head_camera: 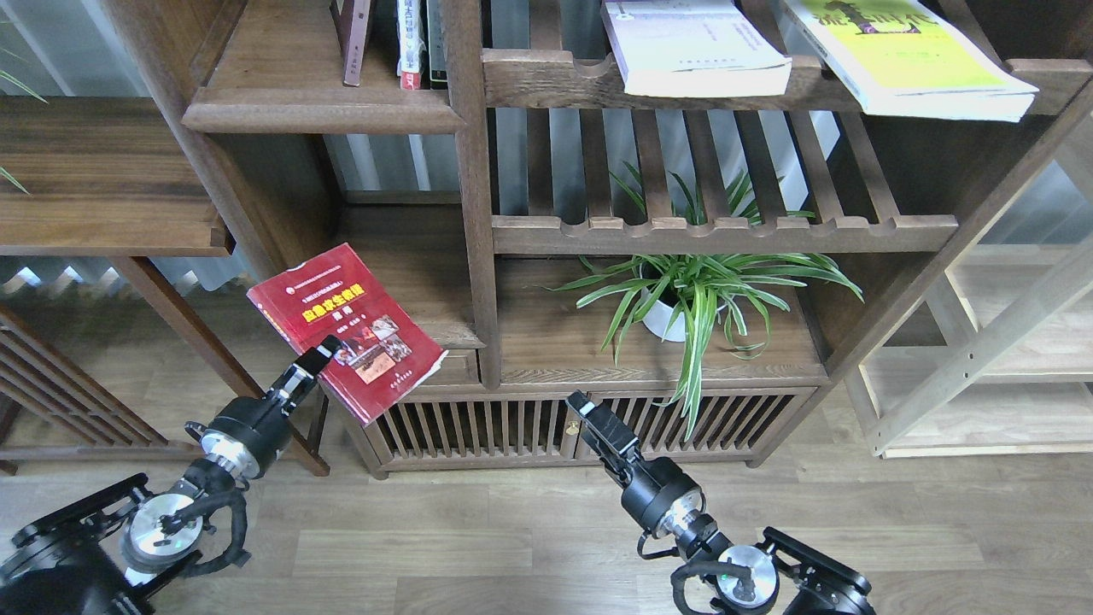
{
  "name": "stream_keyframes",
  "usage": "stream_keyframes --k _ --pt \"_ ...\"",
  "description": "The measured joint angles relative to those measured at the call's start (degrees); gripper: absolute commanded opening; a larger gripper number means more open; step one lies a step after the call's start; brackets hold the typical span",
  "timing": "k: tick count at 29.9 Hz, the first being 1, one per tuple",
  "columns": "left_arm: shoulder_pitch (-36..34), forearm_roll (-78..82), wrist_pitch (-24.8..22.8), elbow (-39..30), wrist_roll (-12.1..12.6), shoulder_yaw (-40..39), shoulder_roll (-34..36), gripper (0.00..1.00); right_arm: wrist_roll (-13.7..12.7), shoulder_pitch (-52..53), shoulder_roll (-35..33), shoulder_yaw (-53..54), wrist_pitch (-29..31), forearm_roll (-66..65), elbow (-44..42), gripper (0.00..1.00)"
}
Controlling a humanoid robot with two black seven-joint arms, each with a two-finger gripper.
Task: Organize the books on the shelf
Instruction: 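Hold the red book in the left gripper and adjust its grip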
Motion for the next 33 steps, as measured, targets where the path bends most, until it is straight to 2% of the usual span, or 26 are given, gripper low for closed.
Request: stream_keyframes --k 9,33 --pt "2.83 2.41 0.00 2.06 0.07 -3.08 -5.26 0.03 0.00 0.04 0.00 0.01 0.00 -0.02 0.00 0.99" --pt "4.86 -5.88 0.00 2.02 -0.32 -3.67 -6.72 0.03 0.09 0.12 0.00 0.17 0.00 -0.03 -0.04 0.99"
